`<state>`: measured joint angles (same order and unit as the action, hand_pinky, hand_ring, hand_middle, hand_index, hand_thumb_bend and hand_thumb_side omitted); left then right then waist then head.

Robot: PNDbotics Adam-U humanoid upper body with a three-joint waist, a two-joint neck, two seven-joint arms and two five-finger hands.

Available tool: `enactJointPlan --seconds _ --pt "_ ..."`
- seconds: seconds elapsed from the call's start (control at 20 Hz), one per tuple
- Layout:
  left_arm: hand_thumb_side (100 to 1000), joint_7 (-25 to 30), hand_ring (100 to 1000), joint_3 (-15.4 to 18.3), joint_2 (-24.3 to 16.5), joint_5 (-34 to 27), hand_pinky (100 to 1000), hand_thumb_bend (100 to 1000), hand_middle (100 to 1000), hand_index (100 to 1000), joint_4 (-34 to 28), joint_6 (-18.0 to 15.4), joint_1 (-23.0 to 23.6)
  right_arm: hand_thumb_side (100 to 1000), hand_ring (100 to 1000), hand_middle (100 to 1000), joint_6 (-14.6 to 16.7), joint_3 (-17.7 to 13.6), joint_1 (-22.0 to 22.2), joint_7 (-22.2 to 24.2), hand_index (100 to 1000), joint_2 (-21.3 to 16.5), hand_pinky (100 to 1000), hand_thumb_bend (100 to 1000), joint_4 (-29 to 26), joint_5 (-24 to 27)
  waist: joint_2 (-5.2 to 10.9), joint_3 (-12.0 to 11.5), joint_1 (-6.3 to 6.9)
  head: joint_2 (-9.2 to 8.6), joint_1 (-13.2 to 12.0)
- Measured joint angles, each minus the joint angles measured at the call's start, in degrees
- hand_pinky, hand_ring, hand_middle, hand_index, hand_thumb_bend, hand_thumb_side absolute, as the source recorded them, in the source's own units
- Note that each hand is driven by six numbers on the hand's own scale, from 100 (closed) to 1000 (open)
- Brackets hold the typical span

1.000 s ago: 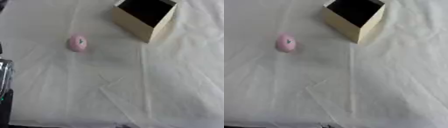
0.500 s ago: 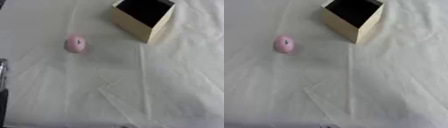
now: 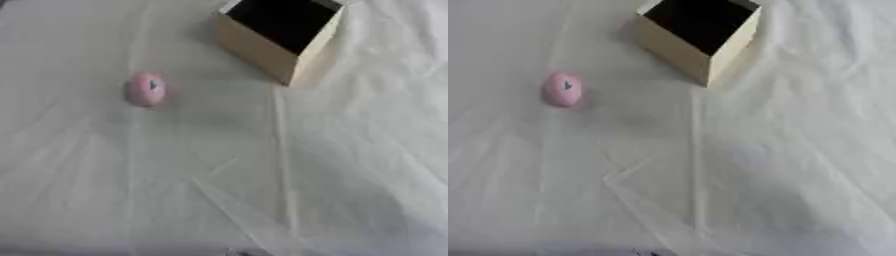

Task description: Pick up objects on the table and place them in the box.

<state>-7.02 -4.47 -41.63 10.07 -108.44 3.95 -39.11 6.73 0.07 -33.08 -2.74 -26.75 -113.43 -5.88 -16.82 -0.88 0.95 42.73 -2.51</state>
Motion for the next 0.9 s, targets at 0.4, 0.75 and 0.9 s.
enactJointPlan --seconds 0.4,0.75,0.9 --pt "674 18.6 770 -9.8 -4.8 9.9 731 100 776 863 13.4 -1.2 -12.5 776 643 604 -0.2 0.7 -0.3 0.6 776 -1.5 804 100 0.0 0.0 0.03 -0.6 0.19 -0.05 1.2" --pt "671 29.0 796 -17.0 -3.6 14.8 739 137 792 873 27.3 -4.7 -21.9 776 642 604 -0.3 1.0 -0.7 1.1 776 -2.3 804 100 0.0 0.0 0.05 -0.7 0.16 -0.50 2.3" --pt "661 32.3 804 -19.4 -2.1 16.9 745 183 798 882 33.4 -6.3 -24.6 777 642 604 -0.2 1.1 -0.7 1.2 776 -2.3 804 100 0.0 0.0 0.07 -0.6 0.39 -0.54 2.4"
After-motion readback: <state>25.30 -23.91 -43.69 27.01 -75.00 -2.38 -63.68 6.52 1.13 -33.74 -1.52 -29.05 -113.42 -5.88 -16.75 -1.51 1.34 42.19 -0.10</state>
